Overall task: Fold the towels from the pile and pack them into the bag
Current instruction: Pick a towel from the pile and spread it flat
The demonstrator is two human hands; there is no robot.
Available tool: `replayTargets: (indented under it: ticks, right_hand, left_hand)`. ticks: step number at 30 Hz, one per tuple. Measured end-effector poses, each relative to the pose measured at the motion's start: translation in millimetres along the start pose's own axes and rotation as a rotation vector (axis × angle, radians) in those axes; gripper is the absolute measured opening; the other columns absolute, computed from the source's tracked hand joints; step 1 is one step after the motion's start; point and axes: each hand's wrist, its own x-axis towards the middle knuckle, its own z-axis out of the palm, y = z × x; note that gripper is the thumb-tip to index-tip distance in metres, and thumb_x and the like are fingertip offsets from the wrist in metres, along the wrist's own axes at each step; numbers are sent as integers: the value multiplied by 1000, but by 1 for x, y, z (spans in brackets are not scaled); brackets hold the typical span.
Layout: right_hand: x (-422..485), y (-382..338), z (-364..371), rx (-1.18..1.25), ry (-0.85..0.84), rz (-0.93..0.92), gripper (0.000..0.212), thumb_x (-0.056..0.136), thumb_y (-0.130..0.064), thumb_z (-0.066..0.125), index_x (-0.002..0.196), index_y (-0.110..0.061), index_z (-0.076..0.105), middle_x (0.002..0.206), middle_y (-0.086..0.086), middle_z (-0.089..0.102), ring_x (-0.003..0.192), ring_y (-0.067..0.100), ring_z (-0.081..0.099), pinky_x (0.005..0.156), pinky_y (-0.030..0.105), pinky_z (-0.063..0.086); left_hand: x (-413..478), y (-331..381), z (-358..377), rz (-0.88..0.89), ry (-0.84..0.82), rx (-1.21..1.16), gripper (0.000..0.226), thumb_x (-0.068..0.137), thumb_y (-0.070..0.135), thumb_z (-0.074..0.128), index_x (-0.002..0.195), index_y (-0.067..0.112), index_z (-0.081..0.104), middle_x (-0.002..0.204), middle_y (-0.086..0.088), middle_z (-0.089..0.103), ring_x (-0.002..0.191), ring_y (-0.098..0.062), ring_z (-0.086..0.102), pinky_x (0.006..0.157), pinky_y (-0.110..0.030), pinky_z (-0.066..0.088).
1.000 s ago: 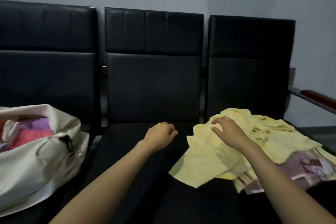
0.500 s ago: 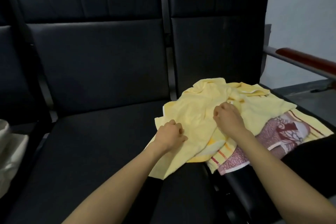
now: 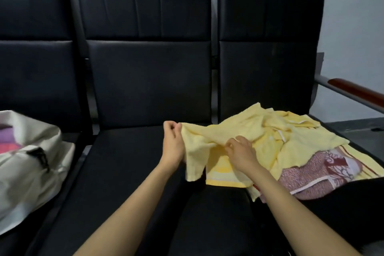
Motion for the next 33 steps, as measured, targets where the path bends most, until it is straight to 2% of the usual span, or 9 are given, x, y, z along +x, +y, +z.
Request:
replayTargets:
  ticks: [4,7,12,17,20,24,26,29,33]
  right_hand:
    - [-12,-60,18,433,-47,-20,52,93,-22,57,140,-18,34,145,7,29,127,25,42,104,33,37]
    - [-20,-98,42,310,-218,-55,61,93,-26,57,147,-20,29,150,6,31,135,26,35,110,36,33]
    - [-42,-133,69,-5,-282,-200,24,99,-29,44,117,-16,51,116,4,46,109,24,44,91,35,41]
    - [-49,-142,40,540,-554,-199,33,97,-38,51,76,-15,59,74,-2,56,67,10,52,66,26,42]
    - [-40,-131,40,540,-451,-37,30,97,-41,49,113,-19,62,112,6,63,86,15,63,75,28,52]
    - [-37,-114,48,102,-399,57,93,88,-41,64,153,-25,0,153,7,17,130,22,41,98,28,38]
    - [-36,-113,48,31,-430,54,79,88,-40,64,149,-19,18,140,8,34,120,22,48,90,27,40]
    - [-29,-119,40,-74,-570,-14,10,90,-22,58,92,-15,51,90,4,52,77,15,50,61,22,37]
    - [-31,-120,18,-95,-906,20,3,85,-9,54,84,-8,51,72,8,56,54,12,58,45,18,40]
  left_hand:
    - [-13,6,-63,-44,123,-79,18,102,31,40,98,15,47,83,2,50,73,-10,50,61,-23,44]
    - [-20,-4,-105,-4,157,8,18,100,33,45,93,18,50,84,3,52,73,-8,50,65,-24,42]
    - [-23,-31,-149,-28,323,122,21,100,33,45,97,13,52,80,3,51,70,-7,47,62,-23,38]
    - [-17,-47,-166,-157,328,268,26,100,35,46,98,11,56,84,3,56,75,-8,51,60,-21,37]
    - [-20,-54,-163,-165,110,421,37,97,39,49,89,7,65,81,-4,63,79,-18,58,63,-27,41]
    - [-22,-66,-158,-232,-181,688,41,81,44,70,114,22,58,111,-1,53,99,-17,55,77,-26,43]
    - [-21,-68,-157,-300,-282,792,73,74,46,76,135,21,45,125,-4,44,107,-19,52,84,-27,43]
    - [-20,-71,-159,-329,-297,926,87,73,47,77,142,15,36,132,-8,44,116,-22,50,91,-31,45]
    - [-20,-70,-163,-336,-214,867,77,77,40,76,140,17,38,132,-9,41,111,-26,54,91,-34,47]
